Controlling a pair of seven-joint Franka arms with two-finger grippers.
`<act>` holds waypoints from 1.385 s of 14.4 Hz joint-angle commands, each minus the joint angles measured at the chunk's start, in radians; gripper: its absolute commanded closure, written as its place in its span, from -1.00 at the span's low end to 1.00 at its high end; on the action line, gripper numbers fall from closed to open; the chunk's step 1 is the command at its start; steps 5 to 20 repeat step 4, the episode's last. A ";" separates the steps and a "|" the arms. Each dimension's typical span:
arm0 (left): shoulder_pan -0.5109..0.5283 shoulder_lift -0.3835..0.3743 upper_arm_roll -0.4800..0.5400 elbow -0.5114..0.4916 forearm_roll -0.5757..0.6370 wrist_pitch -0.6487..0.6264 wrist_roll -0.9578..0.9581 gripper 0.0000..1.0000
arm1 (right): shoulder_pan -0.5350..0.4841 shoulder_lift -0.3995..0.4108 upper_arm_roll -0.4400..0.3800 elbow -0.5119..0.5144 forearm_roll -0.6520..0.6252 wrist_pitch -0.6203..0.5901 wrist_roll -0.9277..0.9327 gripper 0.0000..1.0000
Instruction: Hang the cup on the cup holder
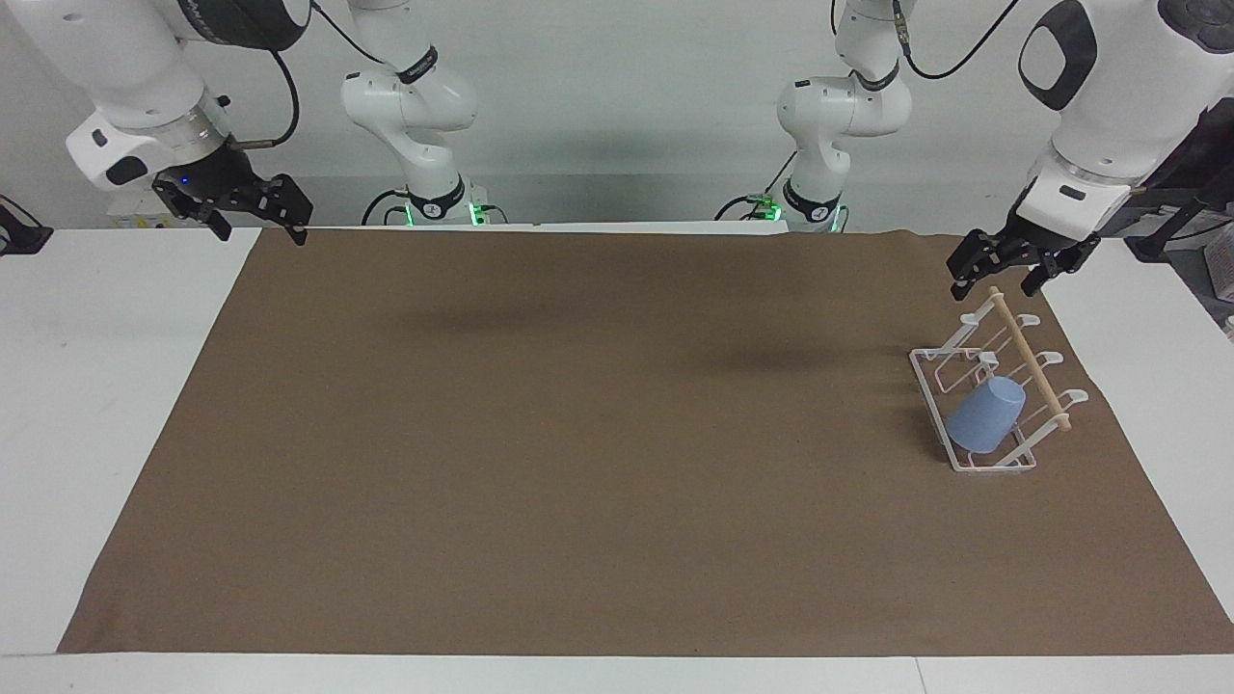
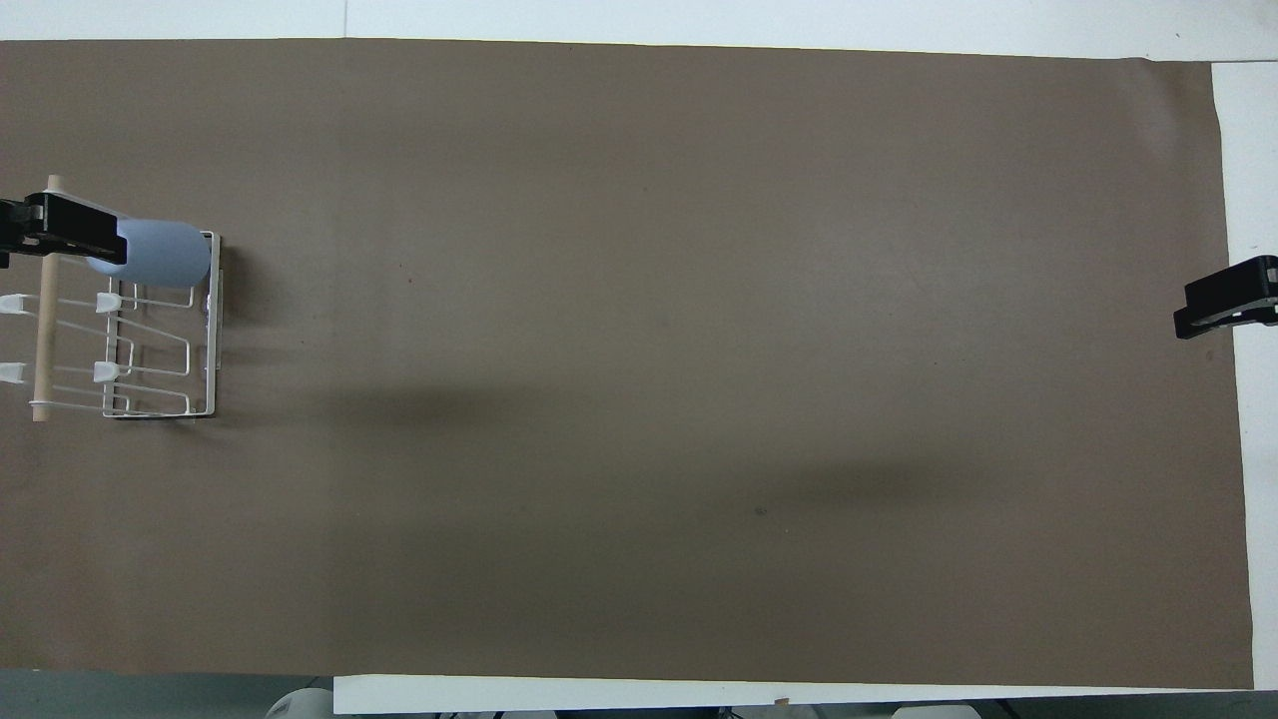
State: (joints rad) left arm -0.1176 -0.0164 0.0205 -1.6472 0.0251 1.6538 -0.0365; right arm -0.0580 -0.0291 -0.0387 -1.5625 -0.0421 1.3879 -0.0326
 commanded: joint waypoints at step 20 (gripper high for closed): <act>0.013 -0.019 -0.004 -0.006 -0.013 -0.014 0.014 -1.00 | -0.008 -0.006 0.003 -0.005 -0.008 0.008 -0.020 -1.00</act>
